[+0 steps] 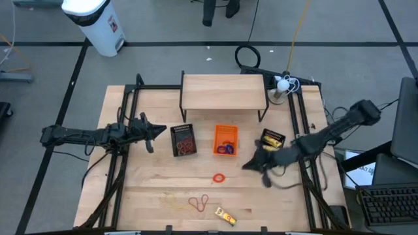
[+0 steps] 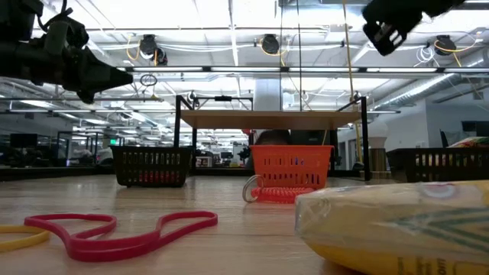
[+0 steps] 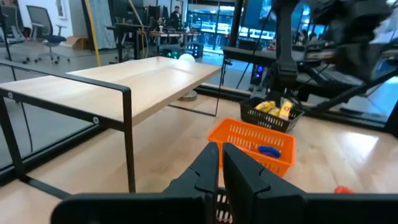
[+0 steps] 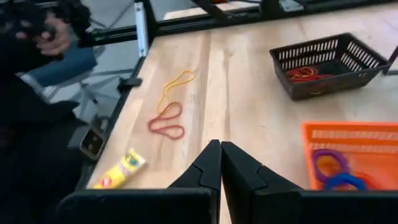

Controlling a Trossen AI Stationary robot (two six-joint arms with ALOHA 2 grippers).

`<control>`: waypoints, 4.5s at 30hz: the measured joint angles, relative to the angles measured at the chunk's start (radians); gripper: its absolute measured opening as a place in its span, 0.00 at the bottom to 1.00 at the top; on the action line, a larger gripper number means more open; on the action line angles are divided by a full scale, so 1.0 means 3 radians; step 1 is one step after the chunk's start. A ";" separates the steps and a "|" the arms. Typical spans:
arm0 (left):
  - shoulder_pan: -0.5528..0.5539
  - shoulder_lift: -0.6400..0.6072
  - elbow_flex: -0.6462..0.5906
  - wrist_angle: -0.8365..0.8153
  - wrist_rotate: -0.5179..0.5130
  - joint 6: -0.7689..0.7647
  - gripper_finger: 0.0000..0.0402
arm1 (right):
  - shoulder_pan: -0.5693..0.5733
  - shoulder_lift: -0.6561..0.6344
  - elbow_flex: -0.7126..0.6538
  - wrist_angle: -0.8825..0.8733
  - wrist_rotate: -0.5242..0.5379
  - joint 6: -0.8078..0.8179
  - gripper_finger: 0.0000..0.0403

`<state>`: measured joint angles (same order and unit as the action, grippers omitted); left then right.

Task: Pick & Place Office Desk Supplies
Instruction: Put the yellow crayon box into the right black bin

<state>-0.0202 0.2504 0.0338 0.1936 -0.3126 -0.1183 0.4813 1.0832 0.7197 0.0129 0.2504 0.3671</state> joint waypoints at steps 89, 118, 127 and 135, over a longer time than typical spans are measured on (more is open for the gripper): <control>-0.0001 0.0000 0.0000 -0.0283 -0.0001 0.0007 0.05 | 0.0606 0.3288 0.2510 -0.2425 0.0005 0.1465 0.30; -0.0006 0.0000 0.0001 -0.0235 -0.0001 -0.0059 0.05 | -0.0054 -0.0021 0.0966 0.0087 -0.0053 -0.1036 0.19; -0.0006 0.0000 0.0001 -0.0232 -0.0010 -0.0116 0.05 | -0.0171 -0.1811 -0.0325 0.0496 -0.0046 -0.1254 0.15; -0.0006 -0.0001 0.0001 -0.0210 -0.0010 -0.0148 0.05 | -0.0190 -0.2697 -0.0925 0.0494 -0.0060 -0.1361 0.18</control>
<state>-0.0219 0.2501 0.0341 0.1306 -0.3157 -0.1627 0.4244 0.2740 0.4421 0.1612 0.2325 -0.0413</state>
